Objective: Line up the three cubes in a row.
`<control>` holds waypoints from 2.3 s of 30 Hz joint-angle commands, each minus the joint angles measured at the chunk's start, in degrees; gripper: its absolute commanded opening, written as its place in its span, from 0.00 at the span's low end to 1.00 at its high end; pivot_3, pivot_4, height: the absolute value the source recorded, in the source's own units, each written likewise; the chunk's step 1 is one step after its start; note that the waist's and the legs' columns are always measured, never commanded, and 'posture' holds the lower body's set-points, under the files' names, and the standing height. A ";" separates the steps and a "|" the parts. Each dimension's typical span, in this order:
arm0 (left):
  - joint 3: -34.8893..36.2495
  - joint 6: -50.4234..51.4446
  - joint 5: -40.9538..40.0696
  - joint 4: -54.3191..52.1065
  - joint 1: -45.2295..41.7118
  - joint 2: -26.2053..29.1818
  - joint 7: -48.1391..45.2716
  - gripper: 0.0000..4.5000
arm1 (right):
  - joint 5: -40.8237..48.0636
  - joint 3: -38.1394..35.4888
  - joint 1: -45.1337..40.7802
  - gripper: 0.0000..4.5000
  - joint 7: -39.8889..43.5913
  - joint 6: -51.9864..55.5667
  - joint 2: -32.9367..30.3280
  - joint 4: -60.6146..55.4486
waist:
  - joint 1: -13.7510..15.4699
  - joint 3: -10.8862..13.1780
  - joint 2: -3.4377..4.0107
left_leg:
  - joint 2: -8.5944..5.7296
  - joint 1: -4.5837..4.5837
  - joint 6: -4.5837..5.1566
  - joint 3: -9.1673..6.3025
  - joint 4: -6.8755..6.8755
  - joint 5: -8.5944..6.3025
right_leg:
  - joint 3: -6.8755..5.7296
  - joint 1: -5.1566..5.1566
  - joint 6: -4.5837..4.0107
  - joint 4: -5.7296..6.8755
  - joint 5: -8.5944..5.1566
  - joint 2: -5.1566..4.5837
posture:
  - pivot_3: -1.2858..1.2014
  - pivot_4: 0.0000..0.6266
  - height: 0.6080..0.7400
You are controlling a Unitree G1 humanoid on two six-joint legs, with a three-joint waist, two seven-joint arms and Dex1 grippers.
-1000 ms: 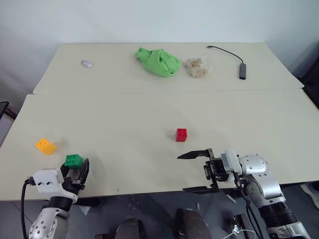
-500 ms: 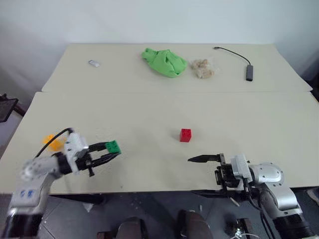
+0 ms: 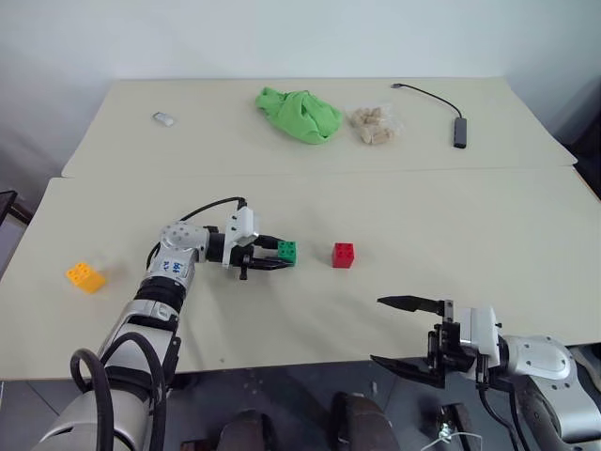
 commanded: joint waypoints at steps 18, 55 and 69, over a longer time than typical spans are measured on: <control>33.07 9.20 -9.92 -56.00 47.27 9.60 26.99 0.96 | 3.23 9.26 -18.09 1.00 -6.47 8.95 8.08 -2.31 | -0.05 0.15 -0.02 | -0.16 0.05 -0.08 -1.35 0.15 -0.05 | 0.02 -0.07 -0.09 0.30 0.08 0.09 | 0.52 0.24 1.00; 37.00 29.93 -4.63 -72.14 47.32 -18.89 91.81 0.96 | 4.20 13.96 -25.22 1.00 5.11 12.23 8.16 0.84 | 1.19 0.00 -0.15 | -0.09 0.15 0.36 -1.09 0.98 -0.57 | -0.20 0.48 -0.05 -0.15 0.48 -0.01 | 0.52 0.24 1.00; 34.68 25.44 -19.22 -69.65 52.22 -3.14 53.65 0.33 | 2.85 11.80 -21.40 1.00 2.51 11.31 5.74 -0.41 | 1.21 0.00 -0.15 | -0.05 0.12 0.33 -1.09 0.92 -0.58 | -0.27 0.41 -0.07 -0.14 0.46 0.01 | 0.52 0.24 1.00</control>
